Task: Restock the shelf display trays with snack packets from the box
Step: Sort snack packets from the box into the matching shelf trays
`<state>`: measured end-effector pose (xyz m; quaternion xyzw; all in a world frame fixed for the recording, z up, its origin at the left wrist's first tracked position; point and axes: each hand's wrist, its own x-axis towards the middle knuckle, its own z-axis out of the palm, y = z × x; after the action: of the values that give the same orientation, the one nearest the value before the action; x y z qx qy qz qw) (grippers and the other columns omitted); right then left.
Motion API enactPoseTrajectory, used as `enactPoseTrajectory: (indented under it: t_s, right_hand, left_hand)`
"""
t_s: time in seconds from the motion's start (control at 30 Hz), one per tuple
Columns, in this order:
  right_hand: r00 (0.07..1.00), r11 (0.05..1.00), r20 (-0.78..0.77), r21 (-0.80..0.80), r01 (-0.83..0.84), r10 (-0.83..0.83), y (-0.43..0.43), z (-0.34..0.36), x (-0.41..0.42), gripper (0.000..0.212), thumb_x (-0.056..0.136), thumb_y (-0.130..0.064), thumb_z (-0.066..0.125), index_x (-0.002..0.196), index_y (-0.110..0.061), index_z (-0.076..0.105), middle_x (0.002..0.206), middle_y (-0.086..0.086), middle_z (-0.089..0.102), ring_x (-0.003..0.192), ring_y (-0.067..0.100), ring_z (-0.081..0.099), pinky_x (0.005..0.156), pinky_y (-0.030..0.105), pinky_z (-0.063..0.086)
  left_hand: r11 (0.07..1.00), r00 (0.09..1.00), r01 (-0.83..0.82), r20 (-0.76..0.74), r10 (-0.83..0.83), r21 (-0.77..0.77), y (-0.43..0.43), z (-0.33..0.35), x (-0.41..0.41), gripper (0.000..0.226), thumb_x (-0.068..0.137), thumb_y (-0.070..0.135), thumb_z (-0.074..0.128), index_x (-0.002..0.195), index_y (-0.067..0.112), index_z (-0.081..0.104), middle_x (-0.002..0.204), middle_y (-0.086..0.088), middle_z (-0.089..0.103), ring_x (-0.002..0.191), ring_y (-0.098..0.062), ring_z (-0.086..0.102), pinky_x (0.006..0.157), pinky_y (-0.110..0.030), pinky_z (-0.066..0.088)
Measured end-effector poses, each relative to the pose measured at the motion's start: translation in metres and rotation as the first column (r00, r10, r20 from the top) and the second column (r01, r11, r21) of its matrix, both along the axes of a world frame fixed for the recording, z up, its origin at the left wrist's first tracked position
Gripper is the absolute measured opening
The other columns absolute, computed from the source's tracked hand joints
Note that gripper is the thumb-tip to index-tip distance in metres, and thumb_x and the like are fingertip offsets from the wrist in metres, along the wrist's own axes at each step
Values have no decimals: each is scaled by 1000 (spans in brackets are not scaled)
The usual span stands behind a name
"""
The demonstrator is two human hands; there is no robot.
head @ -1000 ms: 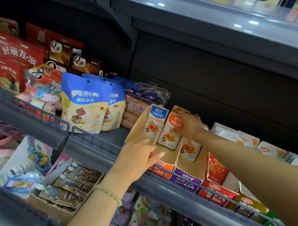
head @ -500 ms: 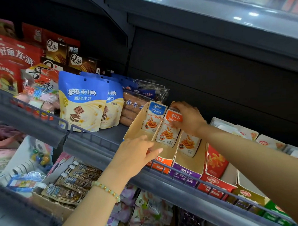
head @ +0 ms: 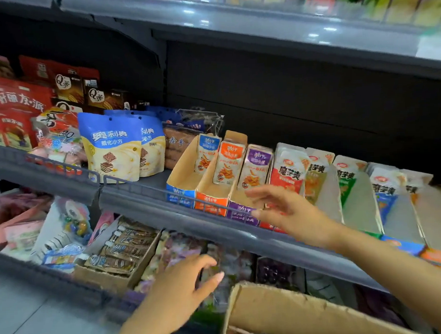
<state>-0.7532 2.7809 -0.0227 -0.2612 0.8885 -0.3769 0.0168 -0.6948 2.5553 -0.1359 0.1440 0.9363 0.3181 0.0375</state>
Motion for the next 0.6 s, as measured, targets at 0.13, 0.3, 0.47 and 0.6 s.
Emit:
enactPoseTrajectory:
  t_s: [0.13, 0.3, 0.47, 0.6]
  right_hand:
    - [965, 1000, 262, -24, -7, 13, 25, -72, 50, 25, 90, -16, 65, 113, -24, 60, 113, -9, 65, 103, -2, 61, 91, 22, 50]
    - [897, 985, 435, 173, 4, -80, 48, -175, 81, 24, 88, -31, 68, 108, -21, 60, 101, -12, 61, 89, -6, 58, 84, 11, 45]
    - [665, 936, 665, 307, 169, -339, 41, -250, 95, 57, 77, -55, 72, 58, -22, 30, 58, -1, 26, 51, 12, 26, 60, 30, 23]
    - [671, 859, 563, 453, 238, -482, 21, -273, 102, 53, 71, -61, 73, 79, -26, 33, 79, -5, 35, 69, 7, 38, 57, 24, 33]
  left_hand:
    - [987, 951, -24, 308, -26, 158, 12, -36, 30, 77, 69, 79, 36, 134, 40, 41, 121, 25, 50, 100, 2, 56, 92, -25, 48]
    - [976, 912, -68, 409, -22, 205, 26, -60, 44, 72, 78, 73, 42, 139, 34, 37, 134, 17, 47, 112, -1, 51, 95, -24, 44]
    - [979, 907, -104, 421, 20, 178, 34, -68, 47, 75, 84, 68, 40, 146, 26, 31, 147, 6, 39, 131, -10, 40, 99, -24, 35]
    - [981, 921, -97, 389, 26, 165, 36, -69, 44, 64, 90, 59, 42, 144, 25, 34, 146, 4, 41, 130, -13, 42, 97, -25, 37]
